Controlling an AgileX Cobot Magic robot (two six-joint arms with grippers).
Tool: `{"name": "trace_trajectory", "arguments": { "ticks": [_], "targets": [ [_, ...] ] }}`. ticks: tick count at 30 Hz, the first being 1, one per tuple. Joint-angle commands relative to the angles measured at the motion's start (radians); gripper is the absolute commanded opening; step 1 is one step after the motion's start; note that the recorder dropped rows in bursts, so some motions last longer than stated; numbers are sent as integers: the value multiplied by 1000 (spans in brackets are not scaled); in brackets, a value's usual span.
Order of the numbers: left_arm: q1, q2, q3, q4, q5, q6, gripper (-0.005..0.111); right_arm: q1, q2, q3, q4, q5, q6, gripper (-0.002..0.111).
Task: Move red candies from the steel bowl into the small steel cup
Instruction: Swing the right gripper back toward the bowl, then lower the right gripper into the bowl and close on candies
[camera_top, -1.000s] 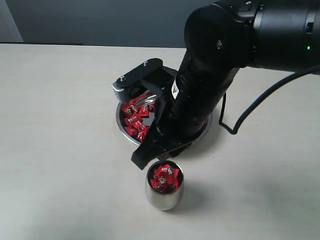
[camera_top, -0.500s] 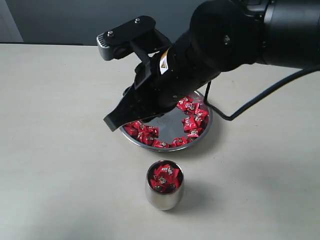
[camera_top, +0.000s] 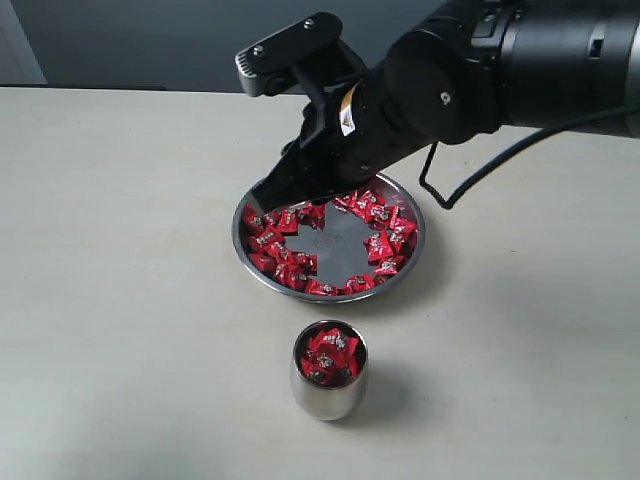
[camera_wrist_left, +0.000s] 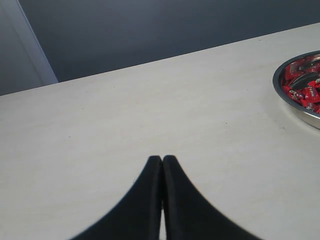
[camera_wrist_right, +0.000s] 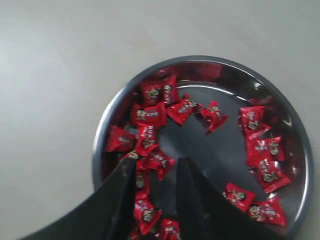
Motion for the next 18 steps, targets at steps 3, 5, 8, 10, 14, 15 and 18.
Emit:
{"name": "trace_trajectory", "arguments": {
  "ticks": [3, 5, 8, 10, 14, 15, 18],
  "targets": [
    [0, -4, -1, 0, -7, -5, 0, -86, 88, 2, -10, -103, 12, 29],
    [0, -4, -1, 0, -7, -5, 0, -86, 113, 0, -17, -128, 4, 29],
    [0, -4, -1, 0, -7, -5, 0, -86, 155, -22, -17, -130, -30, 29],
    [0, -4, -1, 0, -7, -5, 0, -86, 186, -44, -13, -115, -33, 29],
    [0, -4, -1, 0, -7, -5, 0, -86, 250, -105, 52, -36, -86, 35],
    [0, -4, -1, 0, -7, -5, 0, -86, 262, -121, 75, -11, -106, 39],
    [0, -4, -1, 0, -7, -5, 0, -86, 303, -172, 99, 39, -118, 50]
  ]
}}
